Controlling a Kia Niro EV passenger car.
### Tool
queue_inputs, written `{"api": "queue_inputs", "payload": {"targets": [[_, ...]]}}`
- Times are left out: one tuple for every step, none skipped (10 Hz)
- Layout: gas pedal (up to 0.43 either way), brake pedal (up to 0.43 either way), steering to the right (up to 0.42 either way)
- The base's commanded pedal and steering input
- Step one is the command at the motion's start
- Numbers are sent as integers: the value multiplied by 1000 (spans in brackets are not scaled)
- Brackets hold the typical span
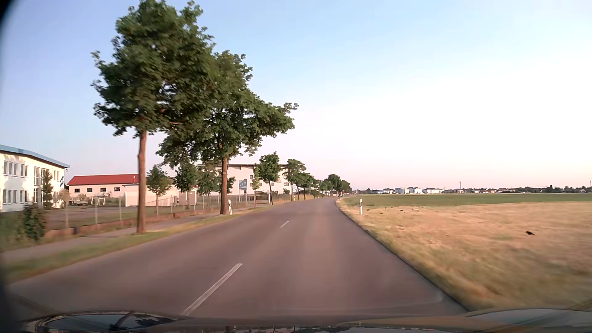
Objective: Follow the waypoints while adhering to traffic rules and regulations
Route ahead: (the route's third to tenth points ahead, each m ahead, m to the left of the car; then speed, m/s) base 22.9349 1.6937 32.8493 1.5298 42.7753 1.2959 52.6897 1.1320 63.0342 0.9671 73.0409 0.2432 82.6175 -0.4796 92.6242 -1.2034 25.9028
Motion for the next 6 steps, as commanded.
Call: {"api": "queue_inputs", "payload": {"targets": [[150,18,4],[150,18,4],[150,18,4],[150,18,4],[150,18,4],[150,18,4]]}}
